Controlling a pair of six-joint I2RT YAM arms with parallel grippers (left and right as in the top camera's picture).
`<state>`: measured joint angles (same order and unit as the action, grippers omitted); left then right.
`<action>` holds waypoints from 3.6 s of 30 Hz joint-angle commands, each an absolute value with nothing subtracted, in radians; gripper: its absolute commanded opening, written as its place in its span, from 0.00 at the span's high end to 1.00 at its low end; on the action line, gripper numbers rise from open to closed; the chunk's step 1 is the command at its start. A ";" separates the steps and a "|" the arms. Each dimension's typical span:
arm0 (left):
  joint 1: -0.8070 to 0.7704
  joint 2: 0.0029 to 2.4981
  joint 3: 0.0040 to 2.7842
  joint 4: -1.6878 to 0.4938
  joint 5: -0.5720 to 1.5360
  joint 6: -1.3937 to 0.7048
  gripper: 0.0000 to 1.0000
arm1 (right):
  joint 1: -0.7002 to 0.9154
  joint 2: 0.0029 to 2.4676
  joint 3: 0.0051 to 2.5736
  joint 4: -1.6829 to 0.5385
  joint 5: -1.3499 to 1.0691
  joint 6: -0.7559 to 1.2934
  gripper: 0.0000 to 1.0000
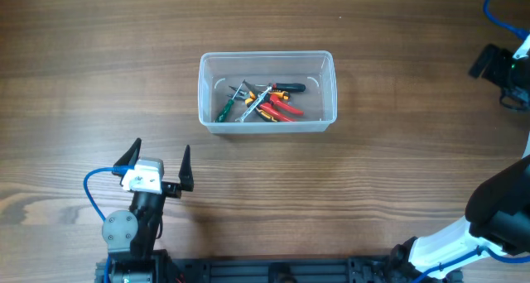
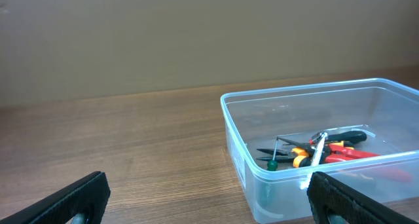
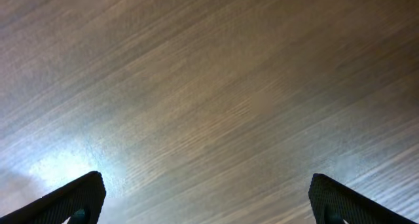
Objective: Pack container
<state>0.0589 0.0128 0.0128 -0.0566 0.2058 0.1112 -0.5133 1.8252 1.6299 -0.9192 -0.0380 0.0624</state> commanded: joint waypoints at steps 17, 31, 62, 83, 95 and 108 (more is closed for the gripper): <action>0.052 0.005 0.006 -0.057 0.200 0.123 0.00 | -0.250 1.338 1.627 -0.623 0.025 0.052 0.00; 0.052 0.006 0.006 -0.057 0.200 0.123 0.00 | -0.041 0.980 1.298 -0.234 0.068 0.055 0.00; 0.052 0.007 0.006 -0.057 0.200 0.123 0.00 | -0.005 0.119 0.105 0.217 0.053 0.144 0.00; 0.052 0.007 0.006 -0.057 0.200 0.123 0.00 | -0.005 0.002 0.005 0.007 -0.049 0.106 0.00; 0.052 0.007 0.006 -0.057 0.200 0.123 0.00 | -0.005 0.002 0.005 0.002 -0.053 0.108 0.00; 0.052 0.007 0.006 -0.057 0.200 0.123 0.00 | -0.005 0.002 0.005 0.002 -0.053 0.108 0.00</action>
<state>0.0589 0.0139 0.0128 -0.0566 0.2054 0.1112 -0.0109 0.0174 0.0059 -0.0006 -0.0341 0.1219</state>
